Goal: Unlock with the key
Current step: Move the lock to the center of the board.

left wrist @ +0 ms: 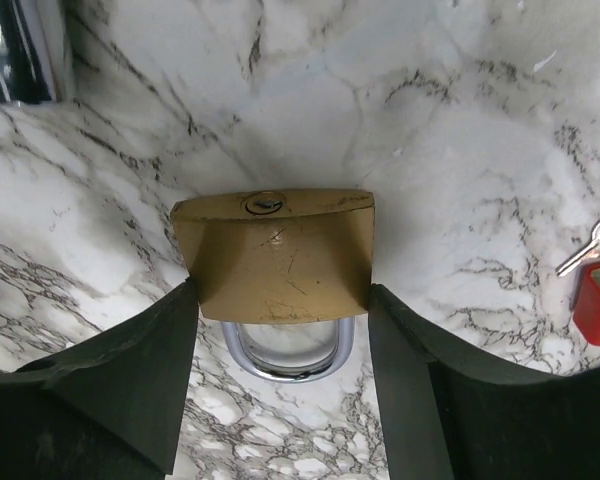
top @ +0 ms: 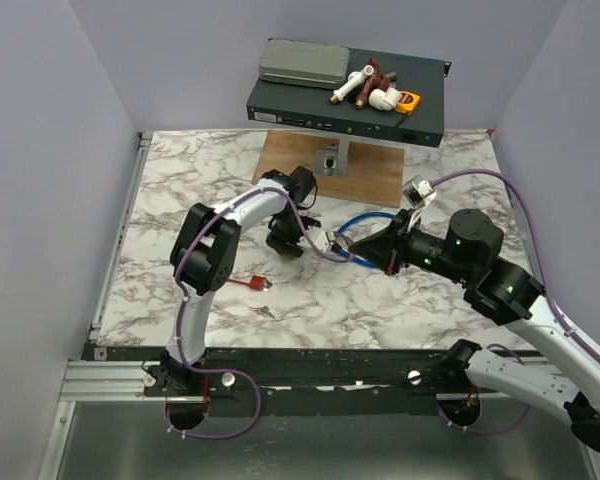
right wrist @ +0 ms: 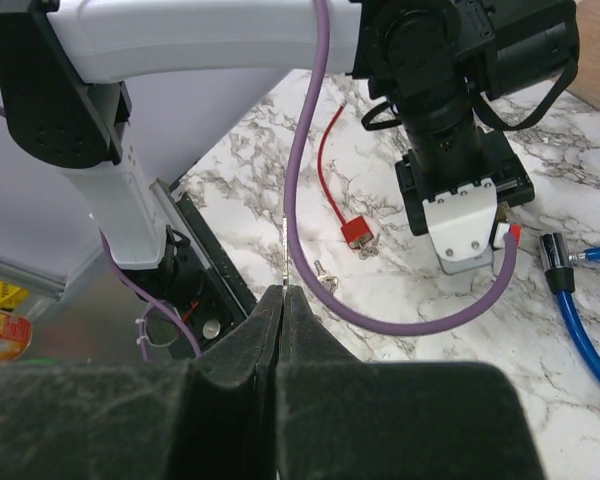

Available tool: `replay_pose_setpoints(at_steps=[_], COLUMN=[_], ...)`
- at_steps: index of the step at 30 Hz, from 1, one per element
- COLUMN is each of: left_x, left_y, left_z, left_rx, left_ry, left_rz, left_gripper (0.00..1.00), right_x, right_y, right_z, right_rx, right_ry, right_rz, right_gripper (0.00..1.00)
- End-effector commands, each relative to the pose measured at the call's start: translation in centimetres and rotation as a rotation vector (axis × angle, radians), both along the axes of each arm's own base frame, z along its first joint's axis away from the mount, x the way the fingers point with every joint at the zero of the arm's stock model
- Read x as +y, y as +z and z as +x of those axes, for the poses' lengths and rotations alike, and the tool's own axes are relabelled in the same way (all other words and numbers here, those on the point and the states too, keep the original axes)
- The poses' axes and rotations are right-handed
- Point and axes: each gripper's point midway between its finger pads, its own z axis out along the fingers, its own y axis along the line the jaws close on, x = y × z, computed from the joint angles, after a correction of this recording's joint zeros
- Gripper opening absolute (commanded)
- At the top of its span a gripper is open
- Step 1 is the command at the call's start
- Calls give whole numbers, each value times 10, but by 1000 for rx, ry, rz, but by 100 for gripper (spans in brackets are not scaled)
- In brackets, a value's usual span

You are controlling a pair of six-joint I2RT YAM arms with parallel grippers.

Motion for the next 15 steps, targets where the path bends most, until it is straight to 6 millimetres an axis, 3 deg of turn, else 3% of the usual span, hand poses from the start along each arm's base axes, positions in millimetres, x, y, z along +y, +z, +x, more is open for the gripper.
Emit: replay_pose_setpoints(at_steps=[1,5,11,15], left_x=[-14,-29,-59,-70], left_y=[0,9,13,12], left_z=[-30,-57,-125,-156], left_rx=[12,54,180,229], left_ry=[-22,-5,-11,8], left_rz=[3,-17,-75,-113], left_gripper=[53,48,48,56], right_x=[-9,-13,-16,-16], right_y=[11,13,24,28], right_z=[1,0,1,4], right_rx=[-20,-27,-58,-75], right_ry=[-34,-43,-55,-56], right_rz=[2,4,-3,-15], right_gripper=[1,1,1,1])
